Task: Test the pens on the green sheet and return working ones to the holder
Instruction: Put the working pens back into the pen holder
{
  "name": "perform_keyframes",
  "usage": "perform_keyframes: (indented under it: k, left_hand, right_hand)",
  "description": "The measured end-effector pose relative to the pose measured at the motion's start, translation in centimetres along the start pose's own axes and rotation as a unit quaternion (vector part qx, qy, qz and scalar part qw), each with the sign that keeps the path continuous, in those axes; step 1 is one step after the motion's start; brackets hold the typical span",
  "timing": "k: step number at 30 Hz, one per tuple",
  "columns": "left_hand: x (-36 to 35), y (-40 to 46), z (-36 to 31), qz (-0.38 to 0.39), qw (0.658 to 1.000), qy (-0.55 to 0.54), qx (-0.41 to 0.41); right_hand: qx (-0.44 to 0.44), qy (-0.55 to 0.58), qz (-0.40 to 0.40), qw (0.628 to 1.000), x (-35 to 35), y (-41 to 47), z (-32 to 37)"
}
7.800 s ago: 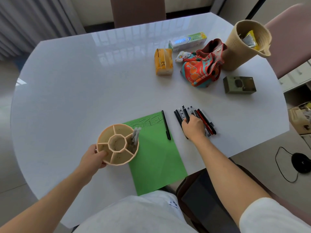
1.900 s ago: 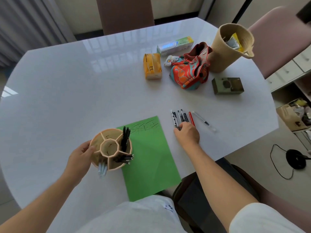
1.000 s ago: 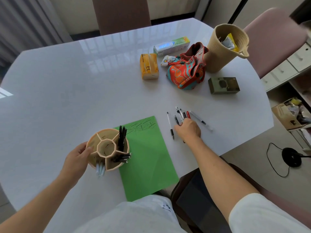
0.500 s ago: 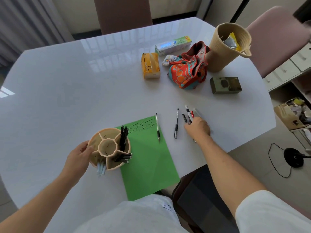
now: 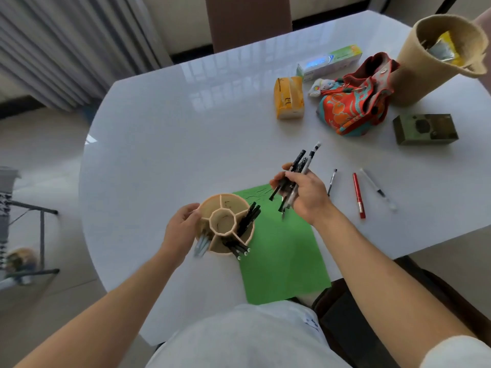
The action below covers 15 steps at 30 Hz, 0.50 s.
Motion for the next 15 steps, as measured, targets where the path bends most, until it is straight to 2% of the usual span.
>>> perform_keyframes:
  k: [6, 12, 15]
  left_hand:
    - [0.1, -0.4, 0.2, 0.014, 1.000, -0.008, 0.006]
    - [0.2, 0.0, 0.1, 0.017, 1.000, 0.006, 0.008]
    - [0.1, 0.2, 0.1, 0.016, 1.000, 0.017, 0.011]
  right_hand:
    - [-0.016, 0.014, 0.063, 0.998, -5.5, 1.3, -2.5]
    - [-0.052, 0.018, 0.111, 0.992, -7.5, 2.2, -4.9]
    - [-0.060, -0.016, 0.130, 0.990, -8.0, 1.9, -5.7]
Point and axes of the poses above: each hand's wrist, its own y-axis towards the middle knuckle, its own x-axis out of the back of the hand, z = x × y, the point moved 10 cm from there along y, towards the middle knuckle, and after that the axes turned 10 degrees about y, right-handed, at the moved point
